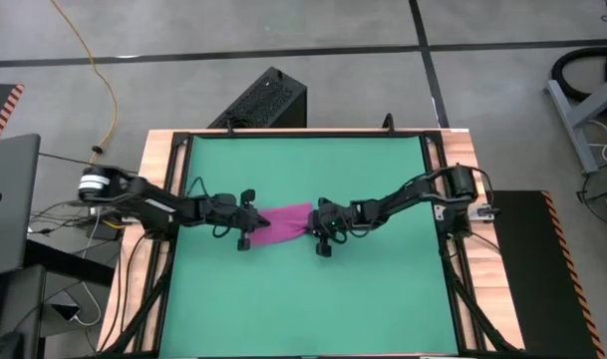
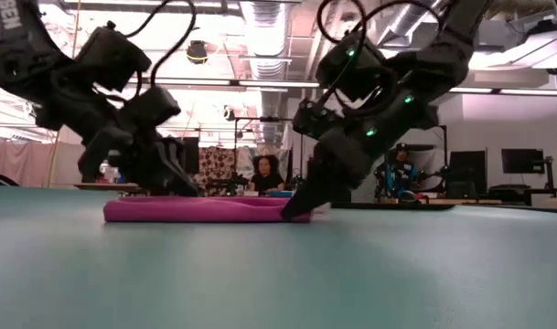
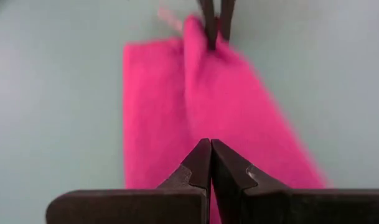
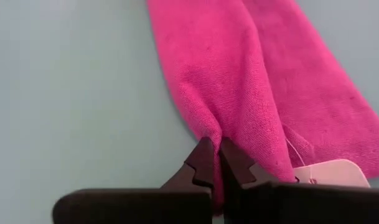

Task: Roll towel into tight, uniform cylinder
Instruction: Roll the pink towel

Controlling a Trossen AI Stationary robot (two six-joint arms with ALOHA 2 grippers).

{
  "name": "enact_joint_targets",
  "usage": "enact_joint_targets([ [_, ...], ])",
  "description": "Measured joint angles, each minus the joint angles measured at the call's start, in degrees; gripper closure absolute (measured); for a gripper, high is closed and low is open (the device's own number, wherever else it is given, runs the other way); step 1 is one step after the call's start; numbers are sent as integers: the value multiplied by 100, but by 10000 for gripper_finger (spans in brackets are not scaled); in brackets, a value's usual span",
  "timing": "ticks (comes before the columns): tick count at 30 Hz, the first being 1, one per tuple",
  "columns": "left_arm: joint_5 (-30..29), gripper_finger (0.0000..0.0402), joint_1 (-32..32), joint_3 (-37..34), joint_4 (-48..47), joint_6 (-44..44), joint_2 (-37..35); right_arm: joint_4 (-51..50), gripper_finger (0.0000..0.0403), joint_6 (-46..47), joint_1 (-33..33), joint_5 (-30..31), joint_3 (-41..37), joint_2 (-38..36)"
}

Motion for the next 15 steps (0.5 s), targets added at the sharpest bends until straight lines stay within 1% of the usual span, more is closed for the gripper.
enact_joint_targets([
  [3,26,402,-9,97,245,2,534,-454,387,196,131,-56,42,-257],
  [5,160,401,-6,246,308,0,847,-856,387,292,207,-58,106,-408],
  [7,287,401,-40,407,313,-11,1112,-1149,387,416,255,-58,183,-517],
  [11,363,401,-141,764,327,4,1517,-1595,387,695,280,-84,459,-638],
  [15,593,401,-168,1033,75,-77,1731,-2346,387,1160,104,-517,937,-733],
])
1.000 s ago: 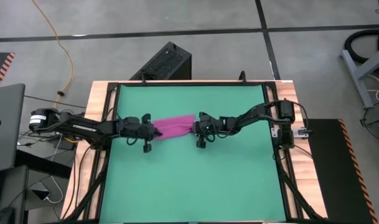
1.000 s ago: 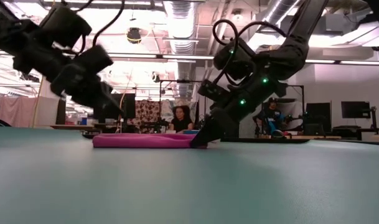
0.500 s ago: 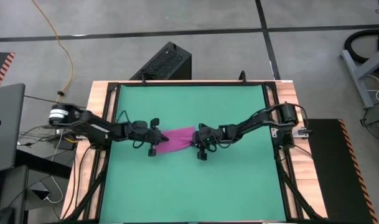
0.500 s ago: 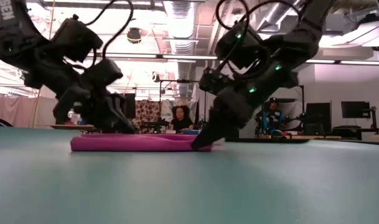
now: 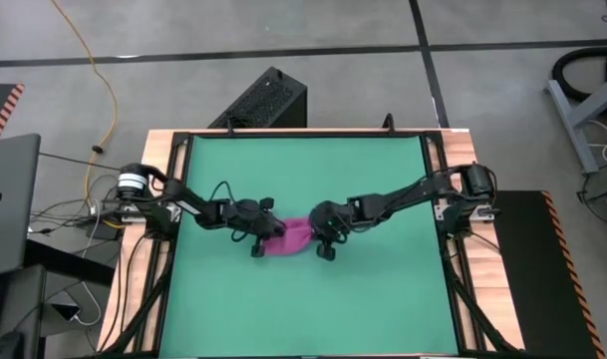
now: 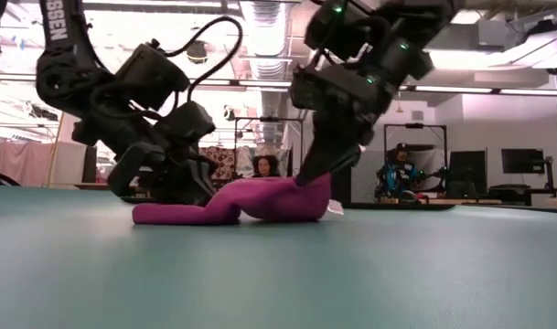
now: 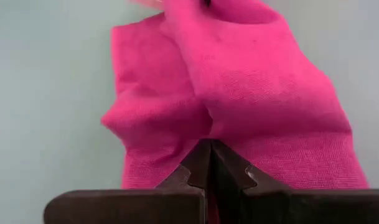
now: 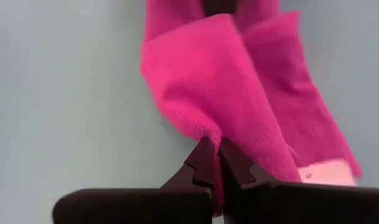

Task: Roll towel into tight, uniform cylinder
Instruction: Roll the pink towel

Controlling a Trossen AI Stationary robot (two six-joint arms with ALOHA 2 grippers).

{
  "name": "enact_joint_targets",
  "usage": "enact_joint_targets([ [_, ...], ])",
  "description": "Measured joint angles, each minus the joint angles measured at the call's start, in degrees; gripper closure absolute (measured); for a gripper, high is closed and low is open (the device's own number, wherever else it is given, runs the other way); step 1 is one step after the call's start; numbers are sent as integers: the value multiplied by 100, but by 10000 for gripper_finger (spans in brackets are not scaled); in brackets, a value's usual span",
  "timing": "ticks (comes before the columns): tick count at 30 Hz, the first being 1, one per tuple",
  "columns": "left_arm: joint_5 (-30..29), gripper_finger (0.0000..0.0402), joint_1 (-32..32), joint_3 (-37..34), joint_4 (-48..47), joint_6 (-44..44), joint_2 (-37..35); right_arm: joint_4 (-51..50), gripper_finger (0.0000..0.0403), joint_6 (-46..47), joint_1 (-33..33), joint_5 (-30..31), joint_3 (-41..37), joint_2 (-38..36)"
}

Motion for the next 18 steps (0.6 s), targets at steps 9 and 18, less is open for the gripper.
enact_joint_targets([
  [9,187,401,4,325,-1013,-206,27,-1358,387,651,-473,-992,379,-36],
  [18,734,401,2,324,-1082,-374,37,-1364,387,813,-1074,-2472,220,-37],
])
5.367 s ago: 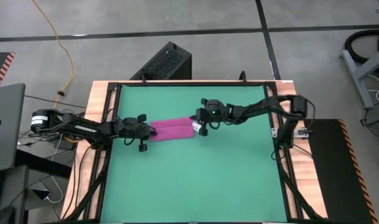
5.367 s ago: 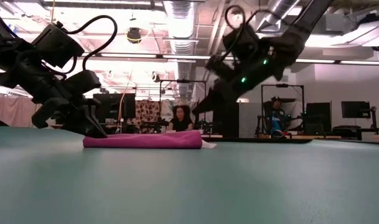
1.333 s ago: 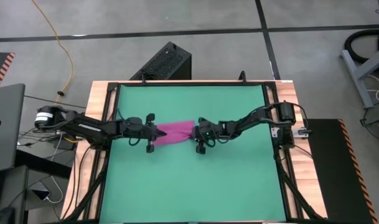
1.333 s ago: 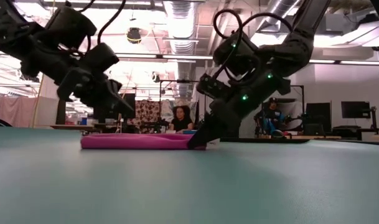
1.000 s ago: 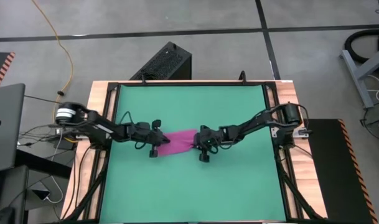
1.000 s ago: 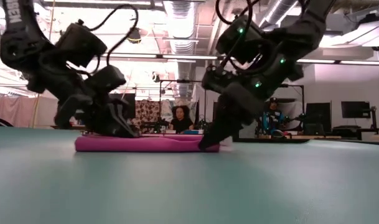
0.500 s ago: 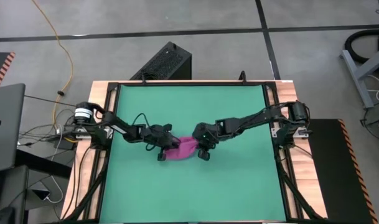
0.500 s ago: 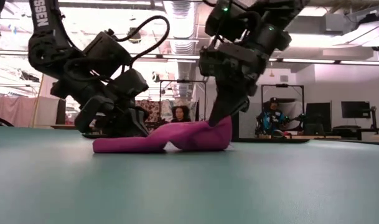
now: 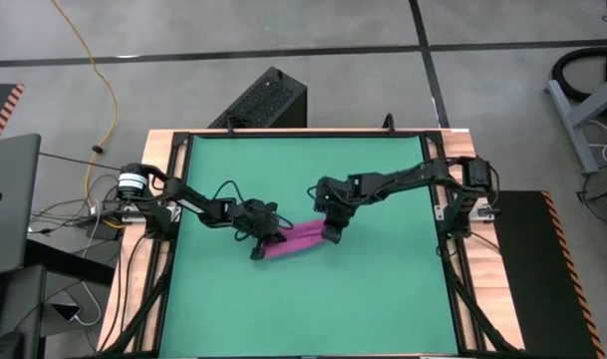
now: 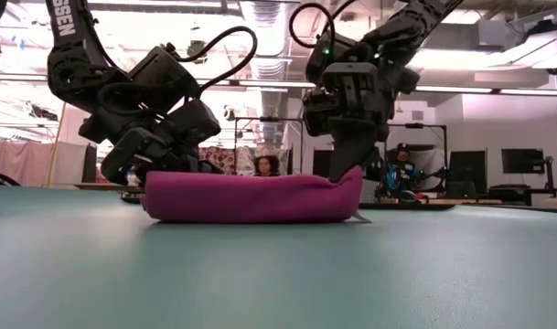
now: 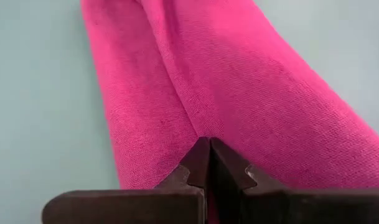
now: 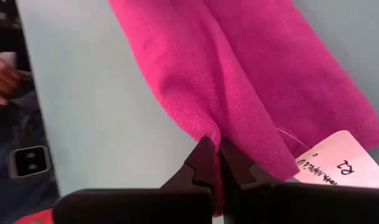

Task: Roll towel into tight, uniform cylinder
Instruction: Roll the pink towel

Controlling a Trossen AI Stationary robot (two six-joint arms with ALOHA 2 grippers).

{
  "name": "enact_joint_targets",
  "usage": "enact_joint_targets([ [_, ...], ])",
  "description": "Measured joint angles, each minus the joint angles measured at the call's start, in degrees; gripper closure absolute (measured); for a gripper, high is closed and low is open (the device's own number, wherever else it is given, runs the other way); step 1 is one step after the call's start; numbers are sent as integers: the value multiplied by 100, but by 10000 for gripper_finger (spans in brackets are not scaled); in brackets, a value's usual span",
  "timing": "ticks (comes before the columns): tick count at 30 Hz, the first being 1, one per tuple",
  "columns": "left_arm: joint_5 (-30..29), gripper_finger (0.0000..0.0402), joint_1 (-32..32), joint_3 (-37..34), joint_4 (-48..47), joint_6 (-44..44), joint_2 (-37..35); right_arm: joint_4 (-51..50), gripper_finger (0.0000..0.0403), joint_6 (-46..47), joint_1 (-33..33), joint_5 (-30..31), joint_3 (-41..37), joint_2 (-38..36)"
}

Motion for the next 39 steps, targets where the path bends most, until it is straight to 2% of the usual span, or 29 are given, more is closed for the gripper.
enact_joint_targets([
  [4,19,401,0,-5,10,23,3,36,387,79,-317,-409,0,48],
  [7,5,401,-2,-9,20,50,5,158,387,91,-474,-472,0,105],
  [13,-10,401,-4,-14,37,84,7,380,387,201,-575,-969,36,349],
  [20,-13,401,-7,-15,112,90,14,807,387,295,-636,-1056,30,686],
  [32,-17,401,-7,-12,82,235,14,715,387,292,-841,-1064,31,714],
  [39,-19,401,-7,-11,82,239,14,822,387,165,-837,-874,28,838],
])
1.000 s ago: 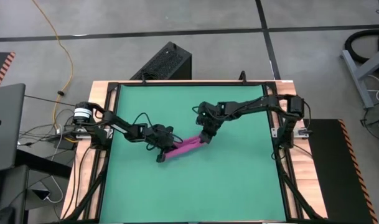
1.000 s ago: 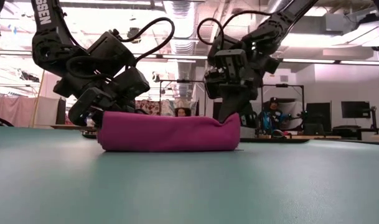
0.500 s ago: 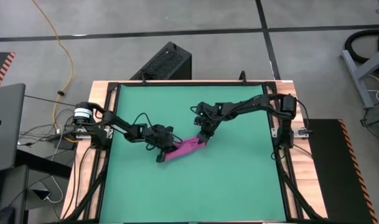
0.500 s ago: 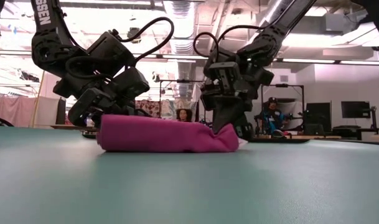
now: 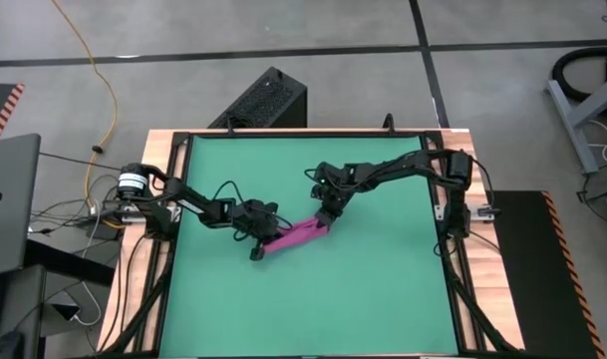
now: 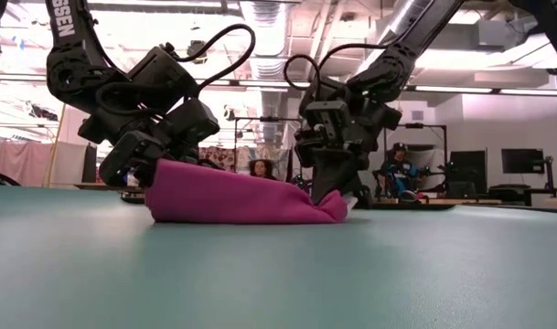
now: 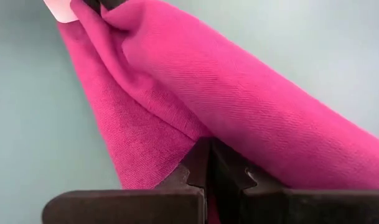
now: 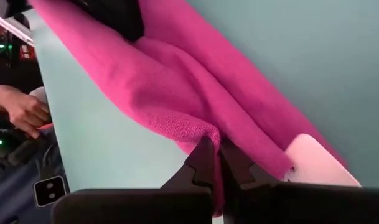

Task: Roll towel into tight, uniform cylinder
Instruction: Roll the pink towel

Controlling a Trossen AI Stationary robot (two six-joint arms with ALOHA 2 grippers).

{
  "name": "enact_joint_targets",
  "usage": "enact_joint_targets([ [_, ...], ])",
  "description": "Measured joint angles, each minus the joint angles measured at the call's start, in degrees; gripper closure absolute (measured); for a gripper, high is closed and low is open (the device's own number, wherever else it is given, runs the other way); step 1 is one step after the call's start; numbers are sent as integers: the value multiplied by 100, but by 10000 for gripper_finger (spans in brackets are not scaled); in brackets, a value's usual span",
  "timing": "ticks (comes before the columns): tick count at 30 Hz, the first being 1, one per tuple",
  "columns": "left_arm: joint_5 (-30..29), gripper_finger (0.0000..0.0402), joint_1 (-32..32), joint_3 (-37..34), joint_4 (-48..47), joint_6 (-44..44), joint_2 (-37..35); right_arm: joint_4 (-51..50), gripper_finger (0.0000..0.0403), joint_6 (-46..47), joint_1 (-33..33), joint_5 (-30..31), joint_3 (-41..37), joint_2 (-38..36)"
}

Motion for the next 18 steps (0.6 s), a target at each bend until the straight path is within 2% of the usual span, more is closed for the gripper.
enact_joint_targets([
  [9,-58,401,-9,-4,-72,-48,-112,113,387,-17,-36,110,13,311],
  [12,-224,401,-30,-15,-409,-47,-419,145,387,-26,-36,166,13,314],
  [18,-853,401,-166,-28,-1485,48,-1507,237,387,-51,-26,254,11,323],
])
